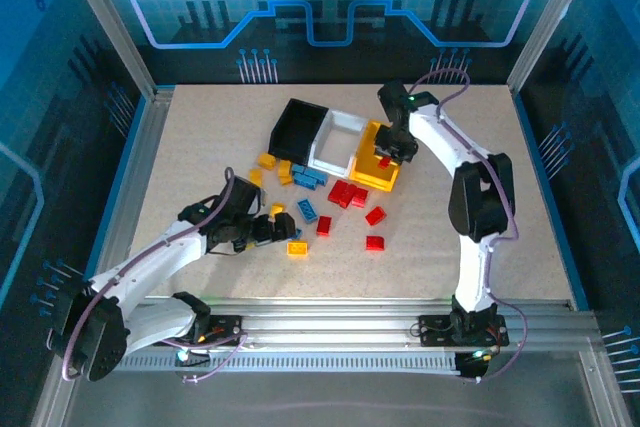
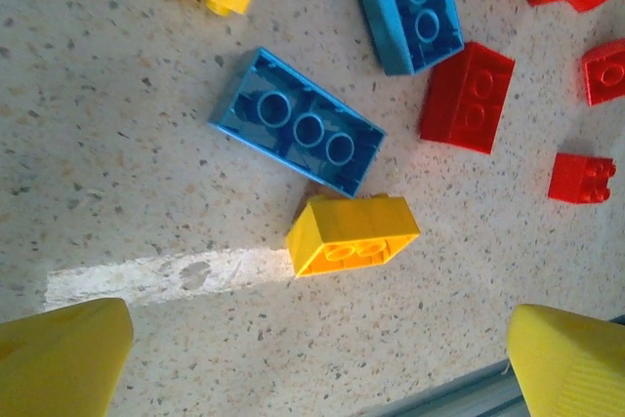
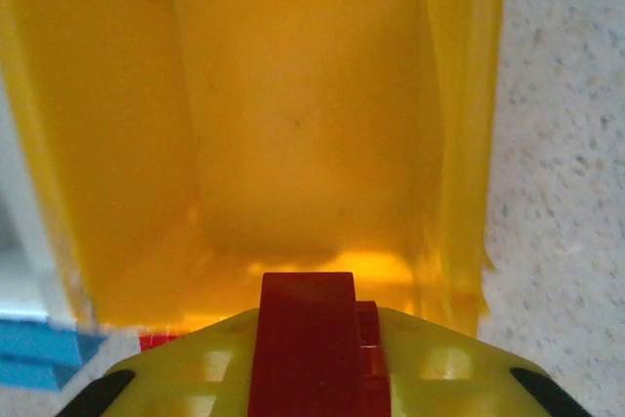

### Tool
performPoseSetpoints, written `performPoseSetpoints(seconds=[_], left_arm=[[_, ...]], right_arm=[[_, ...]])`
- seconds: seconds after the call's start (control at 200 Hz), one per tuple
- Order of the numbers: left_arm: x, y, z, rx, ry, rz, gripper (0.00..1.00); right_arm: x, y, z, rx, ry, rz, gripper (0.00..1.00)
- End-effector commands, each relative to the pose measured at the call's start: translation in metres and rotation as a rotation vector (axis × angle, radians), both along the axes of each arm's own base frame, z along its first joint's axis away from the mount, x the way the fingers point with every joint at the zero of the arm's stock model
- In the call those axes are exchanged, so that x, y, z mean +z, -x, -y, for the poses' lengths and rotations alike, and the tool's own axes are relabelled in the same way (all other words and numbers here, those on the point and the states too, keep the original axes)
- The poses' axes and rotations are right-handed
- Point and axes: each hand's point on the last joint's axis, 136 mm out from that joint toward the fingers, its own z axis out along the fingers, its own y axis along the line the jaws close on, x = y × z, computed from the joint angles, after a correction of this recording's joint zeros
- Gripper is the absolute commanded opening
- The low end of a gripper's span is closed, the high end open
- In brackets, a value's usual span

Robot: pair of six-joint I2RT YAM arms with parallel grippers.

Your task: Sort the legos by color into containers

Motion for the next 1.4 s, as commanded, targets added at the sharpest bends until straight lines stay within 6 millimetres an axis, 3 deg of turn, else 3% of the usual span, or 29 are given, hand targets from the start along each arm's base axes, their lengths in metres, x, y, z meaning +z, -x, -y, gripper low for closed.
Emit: performPoseSetpoints(seconds=[0.0, 0.17, 0.33, 0.59, 0.845, 1.066, 1.391], left_arm=[[0.001, 0.007, 0.006, -0.028, 0.008, -0.031, 0.99], [-0.006, 0.01, 0.012, -0.064, -0.009, -0.056, 0.98], [-0.015, 0.01, 0.026, -0.139, -0.06, -0.065, 0.94], [-0.032, 0.005, 0.052, -0.23, -0.172, -0.069, 0.89], [-0.047, 0.002, 0.06, -0.251, -0.223, -0.096, 0.82], [-0.059, 0.0, 0.054, -0.233, -0.275, -0.111, 0.77], [-0.069, -0.009, 0.058, -0.222, -0.333, -0.099, 0.7]], right_arm=[[-0.001, -0.006, 0.0, 0.052, 0.005, -0.029, 0.4], [0.025, -0.009, 0.002, 0.088, -0.003, 0.044, 0.51], [0.046, 0.026, -0.007, 0.202, -0.035, 0.066, 0.57], [0.026, 0.128, 0.004, 0.222, -0.104, 0.031, 0.57], [-0.003, 0.186, 0.015, 0.239, -0.116, -0.035, 0.57], [-0.018, 0.208, 0.011, 0.252, -0.118, -0.071, 0.57], [-0.019, 0.214, 0.008, 0.248, -0.145, -0.067, 0.57]])
